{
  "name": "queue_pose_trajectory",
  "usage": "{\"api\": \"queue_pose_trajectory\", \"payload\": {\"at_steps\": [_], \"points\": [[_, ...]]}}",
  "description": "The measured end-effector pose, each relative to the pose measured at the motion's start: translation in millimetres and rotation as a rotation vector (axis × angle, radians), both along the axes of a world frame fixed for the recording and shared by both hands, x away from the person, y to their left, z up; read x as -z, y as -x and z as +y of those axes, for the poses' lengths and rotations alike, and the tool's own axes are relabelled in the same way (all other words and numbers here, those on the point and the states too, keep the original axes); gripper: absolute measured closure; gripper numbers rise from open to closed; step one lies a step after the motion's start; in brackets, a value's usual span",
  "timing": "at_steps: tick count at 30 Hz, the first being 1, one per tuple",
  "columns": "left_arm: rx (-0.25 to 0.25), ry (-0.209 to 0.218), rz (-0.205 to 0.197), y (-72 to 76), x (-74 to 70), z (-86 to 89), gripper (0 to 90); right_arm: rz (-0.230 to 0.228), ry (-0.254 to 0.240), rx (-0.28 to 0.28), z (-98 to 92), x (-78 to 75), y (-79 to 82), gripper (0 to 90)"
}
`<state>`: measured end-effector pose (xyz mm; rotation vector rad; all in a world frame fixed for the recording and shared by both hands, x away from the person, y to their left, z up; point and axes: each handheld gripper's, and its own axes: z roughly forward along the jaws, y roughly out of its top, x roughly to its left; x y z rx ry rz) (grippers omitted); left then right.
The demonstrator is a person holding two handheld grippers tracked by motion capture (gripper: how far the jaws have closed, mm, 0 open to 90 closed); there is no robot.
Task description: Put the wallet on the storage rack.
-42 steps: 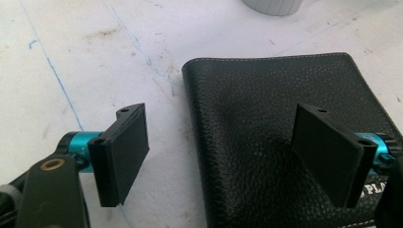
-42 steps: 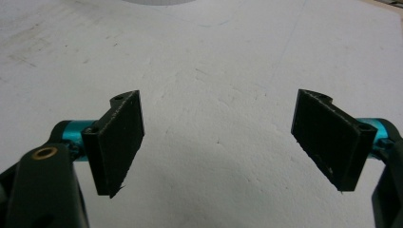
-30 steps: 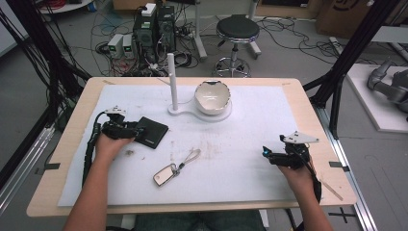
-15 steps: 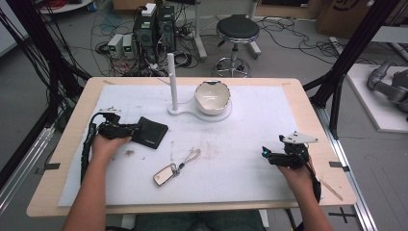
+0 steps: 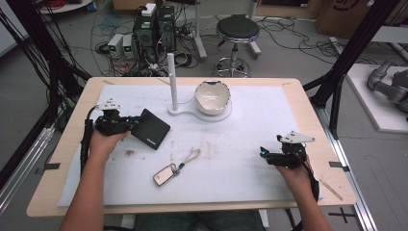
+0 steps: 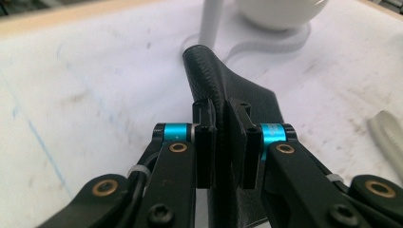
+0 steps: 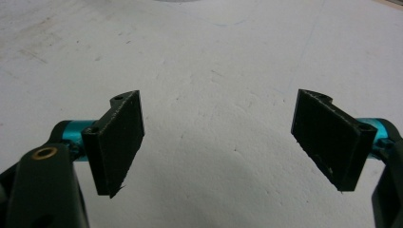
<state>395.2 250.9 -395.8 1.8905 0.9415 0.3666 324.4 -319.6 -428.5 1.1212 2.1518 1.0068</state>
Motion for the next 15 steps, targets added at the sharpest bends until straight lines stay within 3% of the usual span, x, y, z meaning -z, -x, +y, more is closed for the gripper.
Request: {"api": "queue_pose_trajectory", "payload": {"at_steps": [3, 8, 15], "points": [[0.030, -0.027, -0.045, 4.8, -14.6, -9.3, 81.4, -0.002, 0.003, -0.010, 2.1, -0.2, -0.3, 18.3], [0.072, -0.031, -0.088, 11.5, -33.5, -21.2, 81.7, -0.003, 0.004, -0.017, 4.7, -0.4, -0.8, 18.3], [0.098, -0.033, -0.119, 13.0, -53.2, -38.5, 81.7, -0.001, -0.001, -0.020, 7.3, -0.2, -2.7, 18.3]]}}
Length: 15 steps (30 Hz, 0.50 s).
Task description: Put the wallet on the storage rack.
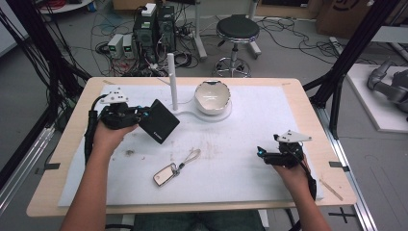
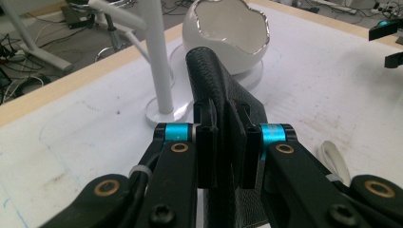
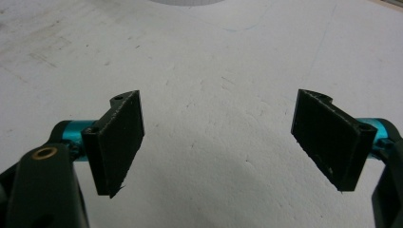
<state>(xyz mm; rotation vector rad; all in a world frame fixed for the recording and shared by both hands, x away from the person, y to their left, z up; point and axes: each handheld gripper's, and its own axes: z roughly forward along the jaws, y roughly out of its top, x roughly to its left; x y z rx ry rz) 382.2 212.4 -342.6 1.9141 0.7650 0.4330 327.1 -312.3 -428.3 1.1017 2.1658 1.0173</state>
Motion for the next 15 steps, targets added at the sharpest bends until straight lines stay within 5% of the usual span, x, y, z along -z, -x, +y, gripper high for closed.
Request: {"api": "queue_pose_trajectory", "payload": {"at_steps": [15], "points": [[0.104, -0.049, -0.055, -3.3, -52.0, -60.1, 81.7, -0.002, -0.005, -0.018, 5.4, -0.2, -4.3, 18.3]]}}
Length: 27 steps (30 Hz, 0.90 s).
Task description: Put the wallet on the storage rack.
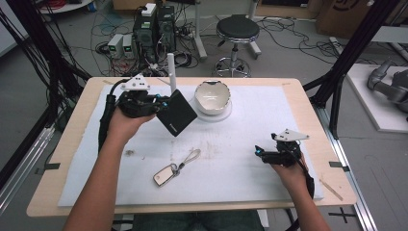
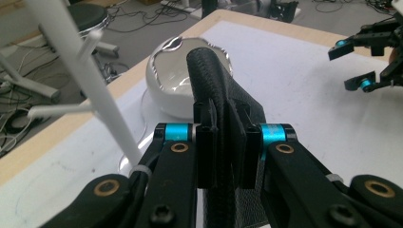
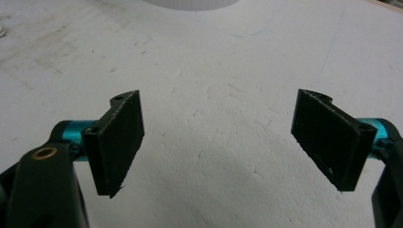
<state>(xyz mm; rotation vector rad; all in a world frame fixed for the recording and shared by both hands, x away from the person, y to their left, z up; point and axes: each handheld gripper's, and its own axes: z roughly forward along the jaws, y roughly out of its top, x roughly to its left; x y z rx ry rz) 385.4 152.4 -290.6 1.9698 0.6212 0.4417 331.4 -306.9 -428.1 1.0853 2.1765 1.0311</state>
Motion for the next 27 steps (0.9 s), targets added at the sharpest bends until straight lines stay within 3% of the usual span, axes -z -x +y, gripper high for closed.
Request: {"api": "queue_pose_trajectory", "payload": {"at_steps": [7, 14, 27], "points": [[0.039, -0.016, -0.004, -4.1, -12.5, -26.2, 81.7, 0.003, -0.003, -0.004, 1.0, 0.7, -0.7, 18.3], [0.066, -0.024, 0.007, -17.8, -20.7, -55.1, 81.7, 0.008, 0.003, -0.020, 3.6, 2.3, -2.6, 18.3], [0.038, -0.027, 0.017, -46.6, -28.1, -83.3, 81.6, 0.018, 0.007, -0.050, 10.8, 4.0, -5.1, 18.3]]}}
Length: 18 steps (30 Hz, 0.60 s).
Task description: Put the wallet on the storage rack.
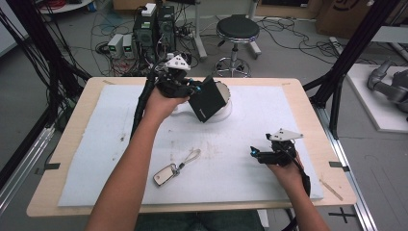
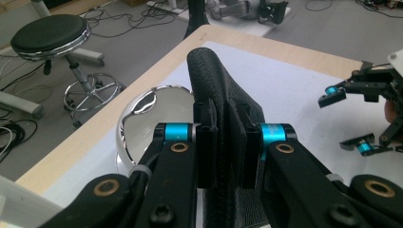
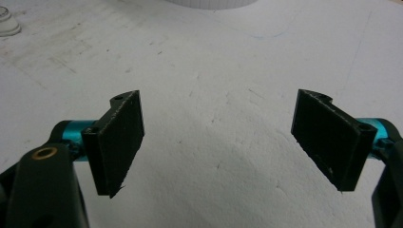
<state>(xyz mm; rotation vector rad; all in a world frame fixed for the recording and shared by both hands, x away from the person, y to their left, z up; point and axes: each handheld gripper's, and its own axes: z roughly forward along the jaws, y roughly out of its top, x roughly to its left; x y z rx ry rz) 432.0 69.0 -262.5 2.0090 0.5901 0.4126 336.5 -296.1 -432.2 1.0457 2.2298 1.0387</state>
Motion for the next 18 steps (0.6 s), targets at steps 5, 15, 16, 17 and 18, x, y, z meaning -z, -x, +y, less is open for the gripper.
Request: {"api": "queue_pose_trajectory", "payload": {"at_steps": [5, 15, 16, 17, 18], "points": [[-0.011, 0.001, -0.006, -9.3, -3.6, -6.4, 81.6, 0.003, 0.003, 0.000, 1.3, 0.5, -0.4, 18.3], [-0.062, -0.024, 0.003, -31.0, 1.4, -17.4, 81.6, -0.001, -0.002, 0.001, 0.9, -0.2, 1.1, 18.3], [-0.063, -0.025, 0.006, -33.1, 2.6, -18.3, 81.6, 0.000, -0.004, 0.000, 0.8, -0.2, 1.1, 18.3], [-0.068, -0.025, 0.006, -35.1, 3.9, -19.6, 81.6, -0.001, -0.002, 0.001, 0.8, -0.2, 1.0, 18.3], [-0.071, -0.032, 0.007, -37.0, 4.9, -20.4, 81.6, 0.000, -0.001, -0.001, 0.7, 0.0, 0.8, 18.3]]}}
